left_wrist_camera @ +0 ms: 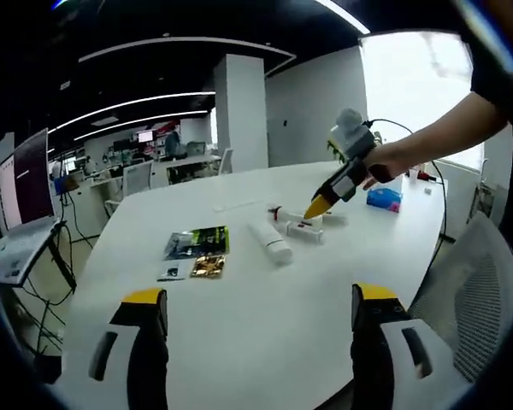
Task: Arrange the skincare products in the storage area until every visible bottle or jar stands upright without overlapping.
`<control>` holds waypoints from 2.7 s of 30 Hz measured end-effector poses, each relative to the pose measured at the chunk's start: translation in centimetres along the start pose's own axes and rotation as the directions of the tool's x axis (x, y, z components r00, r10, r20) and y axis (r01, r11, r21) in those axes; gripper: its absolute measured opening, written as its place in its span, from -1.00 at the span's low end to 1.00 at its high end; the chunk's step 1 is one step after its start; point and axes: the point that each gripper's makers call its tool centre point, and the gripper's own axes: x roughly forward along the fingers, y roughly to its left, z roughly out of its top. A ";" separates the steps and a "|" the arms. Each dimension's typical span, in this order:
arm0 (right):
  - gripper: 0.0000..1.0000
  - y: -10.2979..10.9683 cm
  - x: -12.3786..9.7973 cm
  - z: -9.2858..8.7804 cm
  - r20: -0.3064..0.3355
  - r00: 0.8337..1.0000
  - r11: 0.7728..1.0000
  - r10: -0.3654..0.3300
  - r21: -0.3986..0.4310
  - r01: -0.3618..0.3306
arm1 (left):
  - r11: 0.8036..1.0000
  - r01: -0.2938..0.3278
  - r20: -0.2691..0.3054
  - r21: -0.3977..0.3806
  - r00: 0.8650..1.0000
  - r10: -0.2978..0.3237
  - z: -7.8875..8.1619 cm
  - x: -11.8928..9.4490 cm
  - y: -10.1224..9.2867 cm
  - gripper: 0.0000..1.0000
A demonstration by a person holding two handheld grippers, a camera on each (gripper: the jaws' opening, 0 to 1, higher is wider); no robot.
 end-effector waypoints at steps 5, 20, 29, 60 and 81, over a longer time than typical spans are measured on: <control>0.43 0.2 0.8 0.2 -0.018 1.000 0.999 0.015 0.031 -0.014 | 1.000 0.005 0.004 0.005 1.000 -0.005 -0.1 0.0 0.1 0.63; 0.33 0.5 2.4 1.6 -0.063 0.996 0.992 0.070 0.114 -0.062 | 1.000 -0.011 0.010 0.007 1.000 0.011 0.1 0.0 0.4 0.59; 0.31 1.6 4.2 1.5 -0.101 0.990 0.982 0.103 0.167 -0.085 | 1.000 -0.013 0.010 0.002 1.000 0.013 0.2 -0.1 0.3 0.58; 0.26 -1.2 9.4 0.9 -0.166 0.986 0.903 0.031 0.428 0.044 | 1.000 0.016 -0.008 0.012 1.000 -0.016 0.7 0.1 -0.7 0.54; 0.16 -3.8 13.1 2.7 -0.259 0.956 0.872 -0.139 0.426 0.242 | 1.000 -0.002 -0.018 0.008 1.000 0.003 0.2 0.0 -0.1 0.52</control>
